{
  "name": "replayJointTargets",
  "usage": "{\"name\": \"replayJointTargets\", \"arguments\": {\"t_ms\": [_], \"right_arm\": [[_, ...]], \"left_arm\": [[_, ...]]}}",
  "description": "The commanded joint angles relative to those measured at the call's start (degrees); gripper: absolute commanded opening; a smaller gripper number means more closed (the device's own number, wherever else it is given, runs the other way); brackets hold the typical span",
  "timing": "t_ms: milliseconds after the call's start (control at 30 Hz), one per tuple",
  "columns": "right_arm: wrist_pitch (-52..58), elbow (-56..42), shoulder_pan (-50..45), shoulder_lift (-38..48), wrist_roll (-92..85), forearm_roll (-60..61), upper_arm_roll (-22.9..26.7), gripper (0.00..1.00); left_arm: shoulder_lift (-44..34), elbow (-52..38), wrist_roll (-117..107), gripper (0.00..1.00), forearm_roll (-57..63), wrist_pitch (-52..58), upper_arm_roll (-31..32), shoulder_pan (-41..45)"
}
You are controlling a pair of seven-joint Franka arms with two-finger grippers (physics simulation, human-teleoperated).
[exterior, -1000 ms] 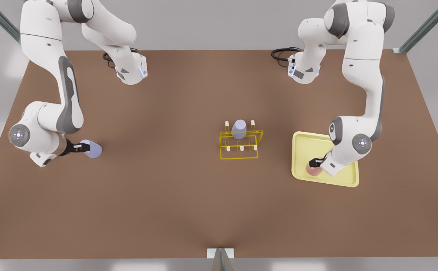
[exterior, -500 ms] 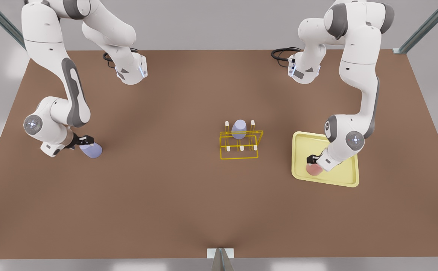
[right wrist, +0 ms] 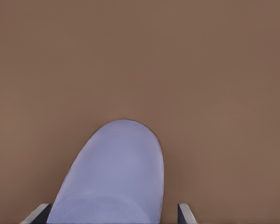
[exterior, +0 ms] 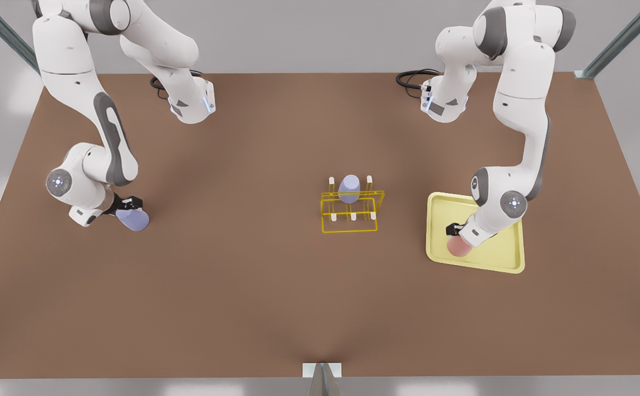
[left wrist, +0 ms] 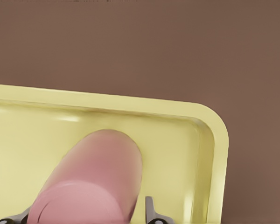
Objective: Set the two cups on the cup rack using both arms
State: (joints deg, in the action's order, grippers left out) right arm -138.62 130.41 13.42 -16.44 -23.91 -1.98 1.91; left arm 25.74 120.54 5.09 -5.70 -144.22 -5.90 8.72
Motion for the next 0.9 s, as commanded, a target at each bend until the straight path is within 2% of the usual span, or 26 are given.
{"name": "replayJointTargets", "arguments": {"t_ms": [0,33,567,667,800,833,867], "right_arm": [[-0.69,-0.07,-0.06,-0.61,1.94,-0.04,0.02,1.00],[-0.69,-0.07,-0.15,-0.70,2.38,-0.04,0.02,1.00],[-3.15,-0.16,-0.33,-2.90,2.73,-0.13,0.02,1.00],[-3.15,-0.16,-0.33,-2.90,2.64,-0.22,0.02,0.82],[-3.15,-0.16,-0.33,-2.90,2.64,-0.13,-0.07,0.82],[-3.06,-0.25,-0.33,-2.90,2.64,-0.13,-0.07,0.82],[-2.97,-0.34,-0.33,-2.81,2.64,-0.13,-0.07,0.82]], "left_arm": [[0.01,0.05,0.36,1.00,0.16,-0.89,0.01,0.06],[-0.16,0.05,0.36,0.86,0.16,-0.71,0.01,0.06],[-0.25,-1.18,0.27,0.86,0.34,-0.80,0.01,-0.20],[0.98,-1.80,0.27,0.86,0.42,-2.11,0.01,-0.29],[1.42,-1.80,0.27,0.85,0.34,-3.08,0.01,-0.29],[1.42,-1.80,0.18,0.80,0.34,-3.08,0.10,-0.29],[1.33,-1.89,0.18,0.79,0.34,-3.08,0.10,-0.29]]}}
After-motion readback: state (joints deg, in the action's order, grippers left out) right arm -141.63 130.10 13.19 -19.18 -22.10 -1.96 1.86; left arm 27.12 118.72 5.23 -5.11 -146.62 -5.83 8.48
